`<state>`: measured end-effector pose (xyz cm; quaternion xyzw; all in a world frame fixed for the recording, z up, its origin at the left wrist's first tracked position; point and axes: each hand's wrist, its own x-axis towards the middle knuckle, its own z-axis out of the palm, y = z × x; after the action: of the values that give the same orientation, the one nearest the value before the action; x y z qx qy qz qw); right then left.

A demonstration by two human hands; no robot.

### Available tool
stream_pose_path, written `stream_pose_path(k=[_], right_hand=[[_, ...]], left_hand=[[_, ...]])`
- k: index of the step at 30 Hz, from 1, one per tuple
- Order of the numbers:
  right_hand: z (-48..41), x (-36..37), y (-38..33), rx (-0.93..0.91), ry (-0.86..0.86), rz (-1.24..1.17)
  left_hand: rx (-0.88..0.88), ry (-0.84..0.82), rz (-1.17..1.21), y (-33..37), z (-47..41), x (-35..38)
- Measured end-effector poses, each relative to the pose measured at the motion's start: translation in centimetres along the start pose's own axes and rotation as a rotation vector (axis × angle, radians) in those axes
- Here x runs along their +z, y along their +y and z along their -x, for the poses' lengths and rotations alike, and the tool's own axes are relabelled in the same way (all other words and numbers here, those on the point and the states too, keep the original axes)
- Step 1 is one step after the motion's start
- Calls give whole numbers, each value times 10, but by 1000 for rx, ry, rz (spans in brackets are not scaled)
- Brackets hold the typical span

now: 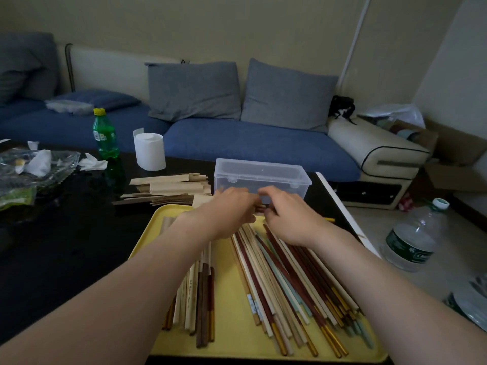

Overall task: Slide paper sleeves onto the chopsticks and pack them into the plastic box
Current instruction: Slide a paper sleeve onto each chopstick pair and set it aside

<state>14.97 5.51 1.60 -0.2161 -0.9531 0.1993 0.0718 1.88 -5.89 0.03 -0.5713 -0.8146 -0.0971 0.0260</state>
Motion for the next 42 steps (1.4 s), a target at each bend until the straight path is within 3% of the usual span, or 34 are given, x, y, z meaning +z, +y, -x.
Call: stream_pose_path(k=[4,8,10,18,21,23,25,28,34,37,40,42], right_hand=[[-4,-1,-2,68,24,-171],[-6,-7,-4,226,59,-328],[-5,-8,-5,279,89,-396],[-1,-1,-11,332,47,-728],[1,0,-15,330,13,-880],[-1,-1,-14,326,9,-802],[-4,-1,-10,318,11,-516],[1,-6,-11,325,-54,-201],[8,-13,-20,309,-208,-204],[12,-14,-21,288,-252,-248],[16,-13,-21,339,-248,-440],[17,-13,-23,393,-236,-572]], left_hand=[[-41,260,-150,6,1,-3],[-168,557,-19,5,-4,-3],[-204,617,124,4,-6,-2],[-575,410,1106,8,-15,-7],[-636,384,1213,7,-17,-8],[-656,415,1308,6,-16,-8],[-674,461,1435,7,-14,-10],[-729,542,1435,2,-15,-10],[-759,642,1272,-2,-19,-4],[-715,492,1382,-1,-19,-4],[-642,244,1452,5,-13,-8],[-620,179,1473,7,-9,-11]])
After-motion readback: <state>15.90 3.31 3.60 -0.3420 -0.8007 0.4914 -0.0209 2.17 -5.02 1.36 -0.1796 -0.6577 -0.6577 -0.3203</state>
